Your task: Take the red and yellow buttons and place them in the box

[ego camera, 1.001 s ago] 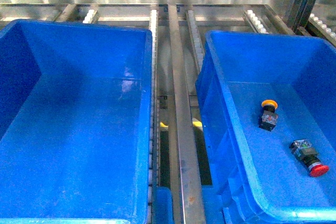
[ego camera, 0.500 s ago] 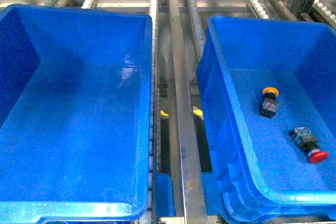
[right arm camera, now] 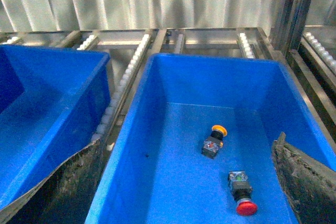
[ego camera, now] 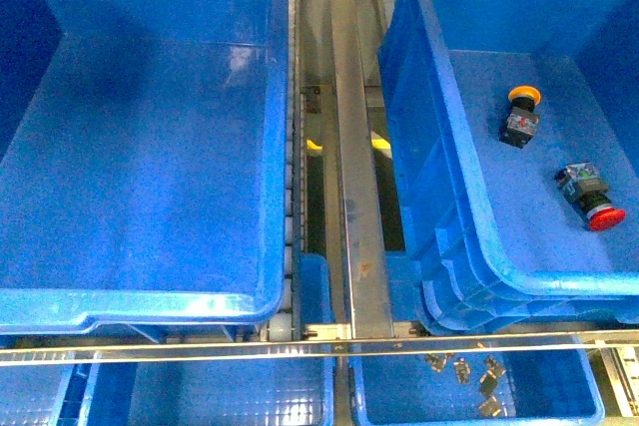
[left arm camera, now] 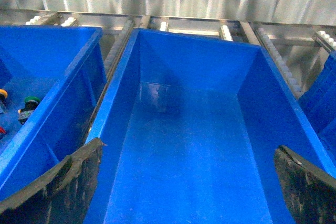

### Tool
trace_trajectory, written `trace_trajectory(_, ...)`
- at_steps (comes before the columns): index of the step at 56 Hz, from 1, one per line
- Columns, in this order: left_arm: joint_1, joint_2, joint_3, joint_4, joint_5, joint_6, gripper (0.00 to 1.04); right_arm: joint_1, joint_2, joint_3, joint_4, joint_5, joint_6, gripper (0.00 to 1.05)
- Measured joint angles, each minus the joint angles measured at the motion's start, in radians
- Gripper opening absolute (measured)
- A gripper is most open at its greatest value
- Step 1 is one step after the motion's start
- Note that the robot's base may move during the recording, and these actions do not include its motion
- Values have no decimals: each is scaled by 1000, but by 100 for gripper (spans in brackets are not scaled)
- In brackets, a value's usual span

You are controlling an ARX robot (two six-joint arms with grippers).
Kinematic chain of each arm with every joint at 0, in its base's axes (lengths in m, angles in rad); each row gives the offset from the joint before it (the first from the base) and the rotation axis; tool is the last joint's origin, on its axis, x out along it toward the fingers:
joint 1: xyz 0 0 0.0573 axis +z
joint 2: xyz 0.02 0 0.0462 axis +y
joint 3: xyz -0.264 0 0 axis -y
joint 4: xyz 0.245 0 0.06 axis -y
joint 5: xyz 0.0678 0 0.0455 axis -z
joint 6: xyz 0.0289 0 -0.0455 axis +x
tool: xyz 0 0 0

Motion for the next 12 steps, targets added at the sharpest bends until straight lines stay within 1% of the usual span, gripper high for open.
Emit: trace_trajectory(12,0,0,0,0,0,0,97,0,0,0,0,0,0,98)
